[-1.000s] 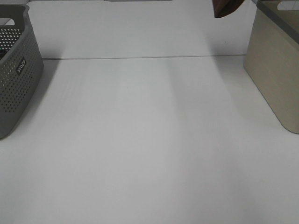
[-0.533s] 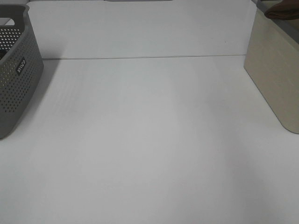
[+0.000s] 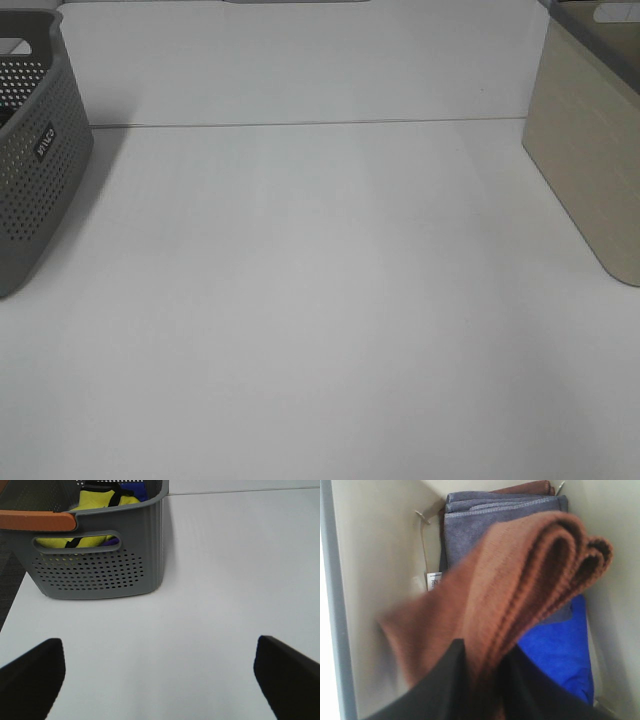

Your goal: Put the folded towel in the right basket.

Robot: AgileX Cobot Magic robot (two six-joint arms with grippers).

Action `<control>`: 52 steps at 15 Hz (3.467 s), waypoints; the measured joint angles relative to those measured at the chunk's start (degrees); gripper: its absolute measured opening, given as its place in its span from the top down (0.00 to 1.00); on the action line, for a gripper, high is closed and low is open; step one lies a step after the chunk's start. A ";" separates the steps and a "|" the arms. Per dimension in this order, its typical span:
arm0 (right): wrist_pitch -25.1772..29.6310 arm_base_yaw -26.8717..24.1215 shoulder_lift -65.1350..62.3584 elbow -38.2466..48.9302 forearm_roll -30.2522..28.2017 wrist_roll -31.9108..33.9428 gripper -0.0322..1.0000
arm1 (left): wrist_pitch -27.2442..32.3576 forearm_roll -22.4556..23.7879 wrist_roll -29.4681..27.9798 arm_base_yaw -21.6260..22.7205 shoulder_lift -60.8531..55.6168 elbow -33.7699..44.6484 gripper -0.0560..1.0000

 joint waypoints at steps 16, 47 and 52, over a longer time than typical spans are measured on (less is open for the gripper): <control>-0.06 8.31 -17.07 7.79 14.04 0.52 0.22 | 0.00 0.00 0.00 0.00 0.00 0.00 0.02; -4.35 13.29 -117.63 90.70 -0.86 1.55 0.22 | 0.00 0.40 0.00 0.00 0.00 0.00 0.02; -8.25 13.29 -117.63 92.36 -1.49 1.60 0.22 | 0.00 0.40 0.00 0.00 0.00 0.00 0.02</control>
